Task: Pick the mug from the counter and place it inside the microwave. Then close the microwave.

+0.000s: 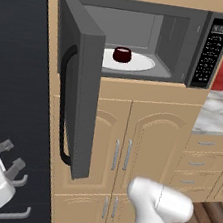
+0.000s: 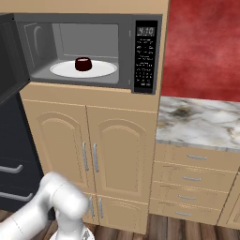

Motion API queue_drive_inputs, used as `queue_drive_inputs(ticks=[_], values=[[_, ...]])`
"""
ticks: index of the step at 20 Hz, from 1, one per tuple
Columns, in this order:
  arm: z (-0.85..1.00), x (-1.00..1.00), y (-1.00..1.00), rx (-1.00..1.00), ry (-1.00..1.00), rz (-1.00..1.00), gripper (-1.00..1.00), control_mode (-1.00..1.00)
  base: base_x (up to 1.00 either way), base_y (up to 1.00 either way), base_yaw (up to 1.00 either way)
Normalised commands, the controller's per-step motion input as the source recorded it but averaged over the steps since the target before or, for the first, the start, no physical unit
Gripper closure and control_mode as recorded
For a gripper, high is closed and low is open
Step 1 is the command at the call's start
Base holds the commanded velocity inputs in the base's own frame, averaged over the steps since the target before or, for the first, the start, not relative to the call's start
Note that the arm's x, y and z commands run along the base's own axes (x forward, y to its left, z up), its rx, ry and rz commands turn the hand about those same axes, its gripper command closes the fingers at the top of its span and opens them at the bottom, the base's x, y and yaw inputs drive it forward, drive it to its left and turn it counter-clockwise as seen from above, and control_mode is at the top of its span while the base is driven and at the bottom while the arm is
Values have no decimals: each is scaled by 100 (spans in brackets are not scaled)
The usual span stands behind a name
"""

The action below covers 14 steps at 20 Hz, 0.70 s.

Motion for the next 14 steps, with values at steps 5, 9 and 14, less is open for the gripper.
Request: queue_drive_inputs(ticks=[5,9,14], values=[[-30,27,45,-2,0,0,-100,-100,0,0,0],[-22,29,39,0,0,0,-100,-100,0,0,0],[-17,16,38,0,0,0,-100,-100,0,0,0]])
